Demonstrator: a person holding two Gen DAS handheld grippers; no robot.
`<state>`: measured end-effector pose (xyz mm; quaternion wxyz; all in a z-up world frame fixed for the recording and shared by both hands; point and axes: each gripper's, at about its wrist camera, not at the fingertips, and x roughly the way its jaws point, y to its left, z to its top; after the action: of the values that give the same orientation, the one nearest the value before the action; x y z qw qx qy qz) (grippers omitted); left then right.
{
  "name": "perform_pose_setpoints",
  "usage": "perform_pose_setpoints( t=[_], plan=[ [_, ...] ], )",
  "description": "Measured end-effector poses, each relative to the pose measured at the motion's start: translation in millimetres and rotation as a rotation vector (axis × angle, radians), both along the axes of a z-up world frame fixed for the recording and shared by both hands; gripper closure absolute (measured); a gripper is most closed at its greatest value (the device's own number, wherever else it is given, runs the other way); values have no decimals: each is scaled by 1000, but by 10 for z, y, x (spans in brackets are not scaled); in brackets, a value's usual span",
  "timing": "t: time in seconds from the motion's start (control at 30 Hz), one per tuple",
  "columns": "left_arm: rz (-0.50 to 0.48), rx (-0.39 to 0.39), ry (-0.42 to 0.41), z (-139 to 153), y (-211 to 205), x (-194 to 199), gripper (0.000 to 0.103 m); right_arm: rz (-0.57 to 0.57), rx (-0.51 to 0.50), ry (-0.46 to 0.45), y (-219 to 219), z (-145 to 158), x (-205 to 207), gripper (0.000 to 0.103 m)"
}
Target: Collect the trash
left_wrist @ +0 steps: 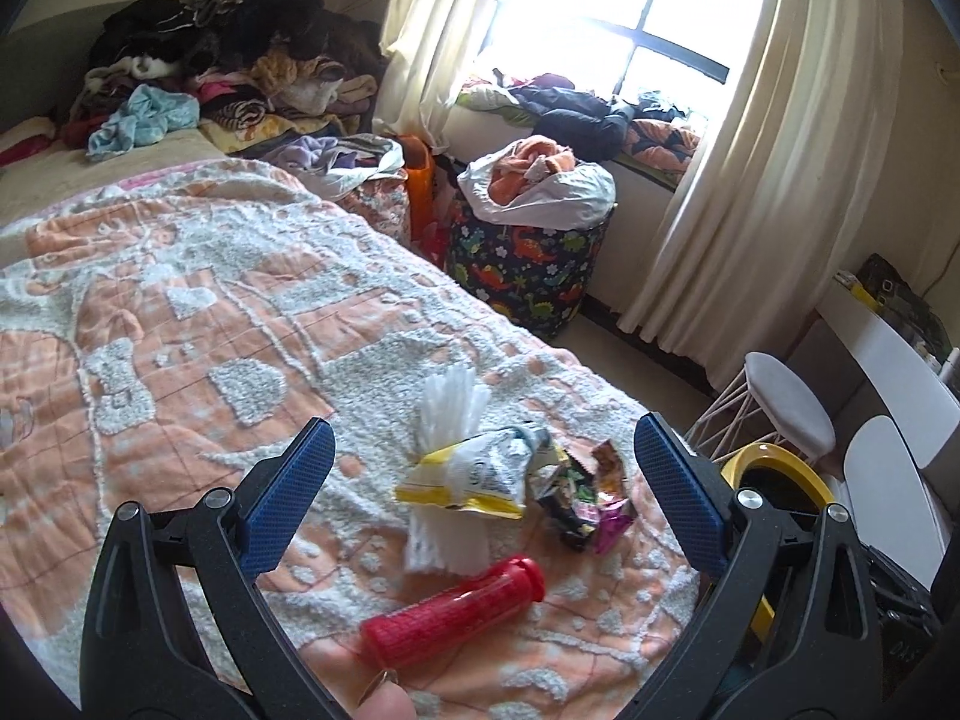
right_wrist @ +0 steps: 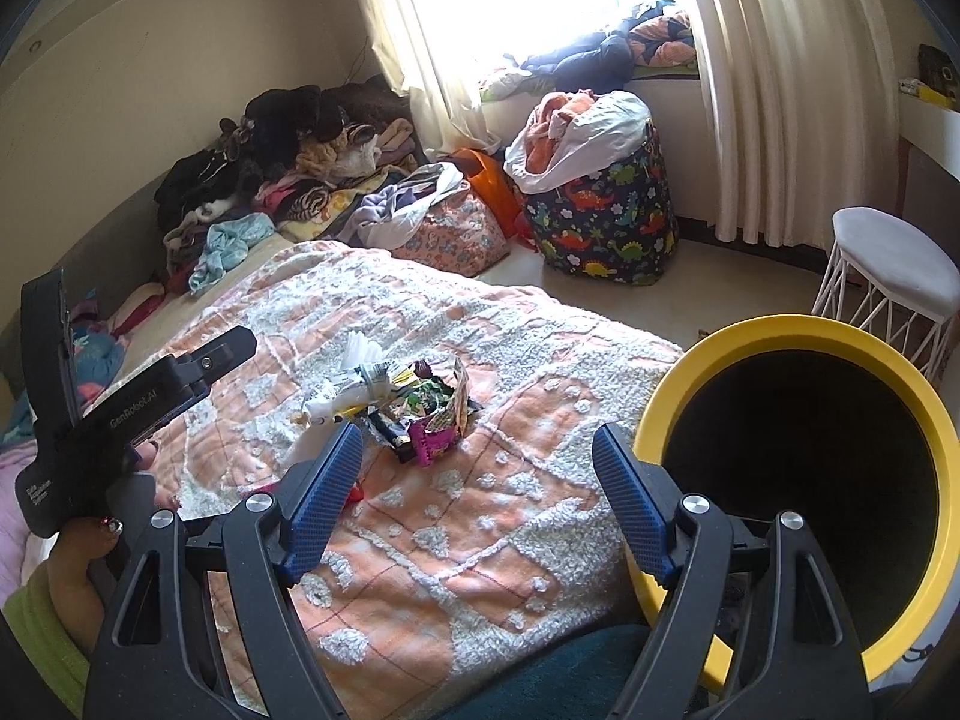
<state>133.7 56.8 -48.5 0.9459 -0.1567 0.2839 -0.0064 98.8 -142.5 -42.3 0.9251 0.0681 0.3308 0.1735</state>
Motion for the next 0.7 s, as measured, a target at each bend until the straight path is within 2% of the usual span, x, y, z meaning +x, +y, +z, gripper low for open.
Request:
perform_pose_setpoints(
  t=[0.17,0.5,0.7],
  plan=[
    [2,-2,39,-108,122,37,11,9,-10,18,98,-63,86,27],
    [-55,5,88,-292,95,159,26,11,-26,46,220,-213,201,27],
    [-85,5,104,-356,52,301,28,3,-18,64,224,-282,313,27]
  ],
)
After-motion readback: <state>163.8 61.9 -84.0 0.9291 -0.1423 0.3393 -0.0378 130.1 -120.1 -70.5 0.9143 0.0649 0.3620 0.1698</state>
